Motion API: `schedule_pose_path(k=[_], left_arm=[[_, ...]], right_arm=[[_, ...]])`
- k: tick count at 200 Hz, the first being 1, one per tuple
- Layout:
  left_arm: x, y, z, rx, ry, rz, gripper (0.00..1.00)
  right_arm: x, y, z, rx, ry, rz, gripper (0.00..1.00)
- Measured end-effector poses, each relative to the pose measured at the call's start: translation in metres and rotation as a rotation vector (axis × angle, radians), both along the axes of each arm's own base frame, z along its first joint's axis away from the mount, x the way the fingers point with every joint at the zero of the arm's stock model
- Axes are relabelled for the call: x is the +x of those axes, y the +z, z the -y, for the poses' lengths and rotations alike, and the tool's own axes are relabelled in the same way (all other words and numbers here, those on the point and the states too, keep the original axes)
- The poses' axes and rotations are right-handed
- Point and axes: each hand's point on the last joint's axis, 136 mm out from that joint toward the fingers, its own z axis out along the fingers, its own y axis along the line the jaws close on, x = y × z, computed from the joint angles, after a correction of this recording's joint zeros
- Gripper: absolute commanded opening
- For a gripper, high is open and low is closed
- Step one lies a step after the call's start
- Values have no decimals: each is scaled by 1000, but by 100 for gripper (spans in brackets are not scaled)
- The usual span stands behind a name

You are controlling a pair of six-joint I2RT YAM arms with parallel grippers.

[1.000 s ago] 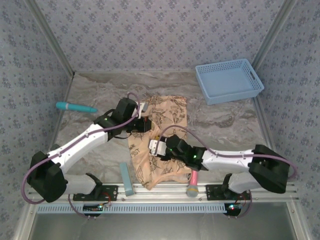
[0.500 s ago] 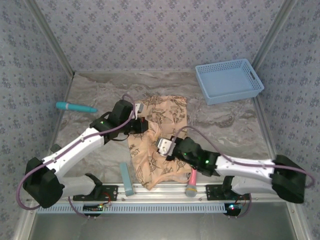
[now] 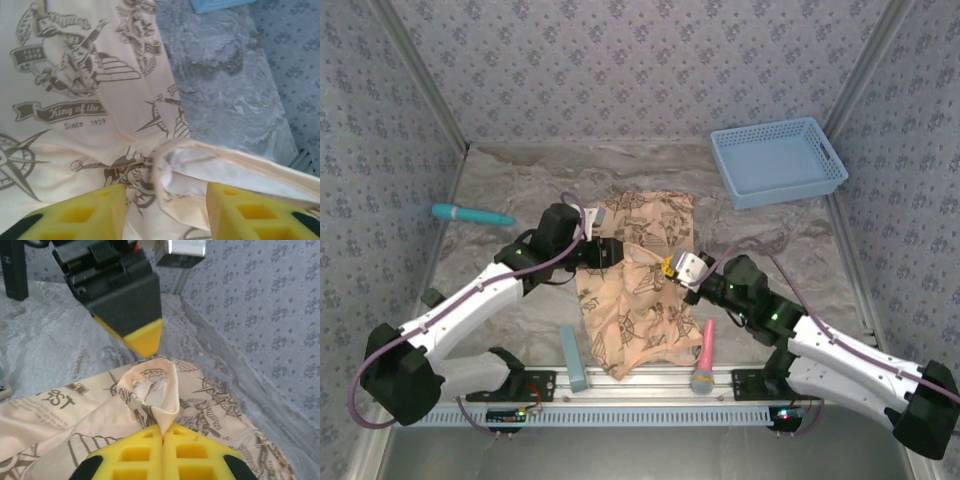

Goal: Fold the inside-out t-shirt

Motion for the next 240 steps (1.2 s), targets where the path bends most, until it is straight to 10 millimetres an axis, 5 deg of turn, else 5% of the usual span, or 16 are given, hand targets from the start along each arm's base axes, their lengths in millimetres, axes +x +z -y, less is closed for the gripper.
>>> schedule_pose_path(k=[50, 99, 183, 195, 216, 240], left_arm=[[-17, 14, 1, -36, -88, 68, 55], [-38, -10, 4, -28, -130, -8, 55], [-21, -53, 7, -40, 136, -305, 52], [-22, -55, 16, -40, 124, -319, 47], [-28, -55, 32, -43, 88, -333, 16], [-40, -53, 40, -42, 48, -345, 0]], right_arm=[[-7, -5, -4, 10, 64, -50, 0], [-9, -1, -6, 27, 95, -65, 0], [-13, -2, -9, 30, 121, -81, 0], [-12, -3, -9, 28, 120, -83, 0], [-10, -9, -10, 15, 114, -94, 0], [-2, -22, -11, -19, 84, -119, 0]])
